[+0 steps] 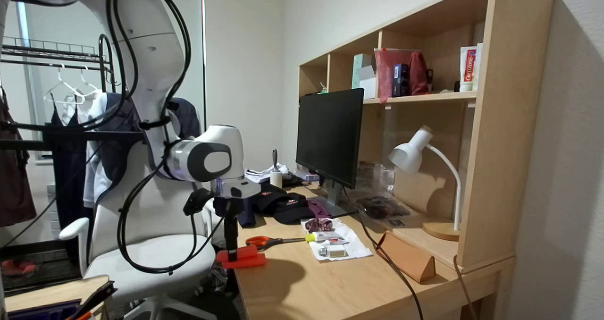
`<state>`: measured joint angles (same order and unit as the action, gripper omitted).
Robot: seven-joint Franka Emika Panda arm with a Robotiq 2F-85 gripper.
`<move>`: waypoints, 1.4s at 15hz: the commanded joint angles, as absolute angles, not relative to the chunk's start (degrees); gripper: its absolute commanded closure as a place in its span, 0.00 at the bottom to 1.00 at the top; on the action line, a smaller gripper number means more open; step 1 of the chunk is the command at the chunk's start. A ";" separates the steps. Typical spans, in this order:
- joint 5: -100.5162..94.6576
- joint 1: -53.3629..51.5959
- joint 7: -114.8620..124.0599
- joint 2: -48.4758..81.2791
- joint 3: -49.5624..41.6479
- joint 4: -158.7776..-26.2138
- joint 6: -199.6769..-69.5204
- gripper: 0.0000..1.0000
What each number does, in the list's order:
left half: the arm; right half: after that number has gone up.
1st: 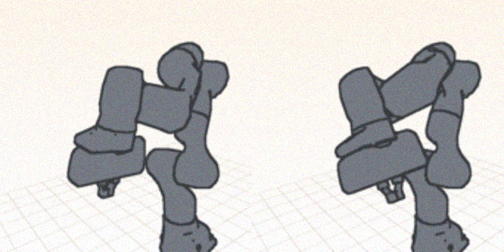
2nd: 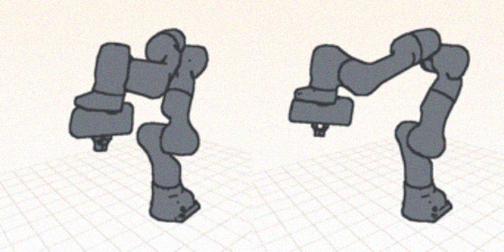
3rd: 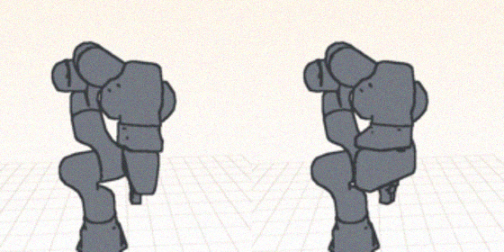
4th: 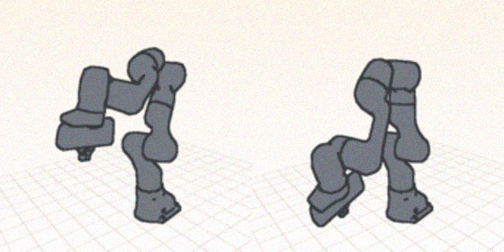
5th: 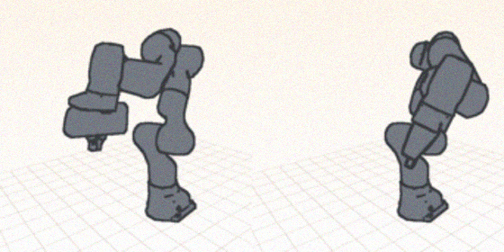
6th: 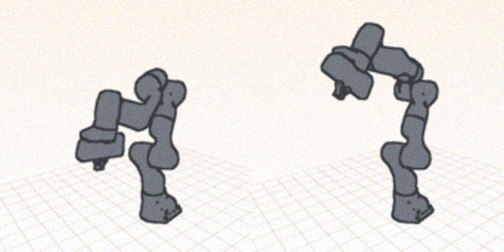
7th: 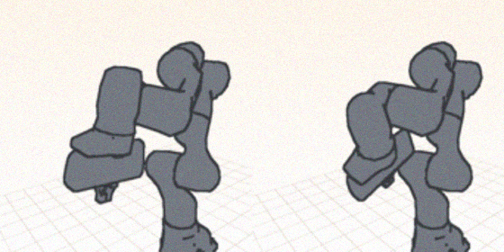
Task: Move the purse to the left then pick the orange object and place it on the table
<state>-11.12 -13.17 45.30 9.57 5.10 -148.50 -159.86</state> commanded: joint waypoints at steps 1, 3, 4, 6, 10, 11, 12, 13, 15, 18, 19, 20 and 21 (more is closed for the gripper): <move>-10.74 -14.07 46.50 10.68 3.73 -149.05 -164.45 0.33; -10.96 -14.50 46.79 11.01 2.83 -149.34 -165.94 0.47; -10.86 -14.69 46.69 11.24 2.51 -149.38 -166.45 0.55; -11.66 -14.39 47.49 11.56 2.50 -149.63 -167.42 0.67; -12.53 -14.85 48.17 11.21 1.95 -149.56 -167.17 0.81; -12.93 -14.96 48.29 10.91 1.80 -149.49 -167.00 0.81; -13.20 -14.92 48.15 10.62 1.74 -149.43 -166.82 0.81; -13.43 -14.83 47.89 10.08 1.62 -149.43 -166.63 0.81; -14.31 -15.05 47.86 8.47 0.79 -149.61 -166.16 0.81; -15.53 -14.74 47.59 5.28 -0.36 -150.48 -166.09 0.81; -16.44 -14.61 47.58 3.91 -1.02 -150.83 -165.72 0.81; -17.46 -14.51 47.68 2.94 -1.68 -151.01 -165.40 0.81; -18.52 -14.05 47.38 1.46 -2.61 -151.80 -164.95 0.81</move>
<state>-15.09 -14.47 46.28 6.53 -0.64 -148.84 -165.53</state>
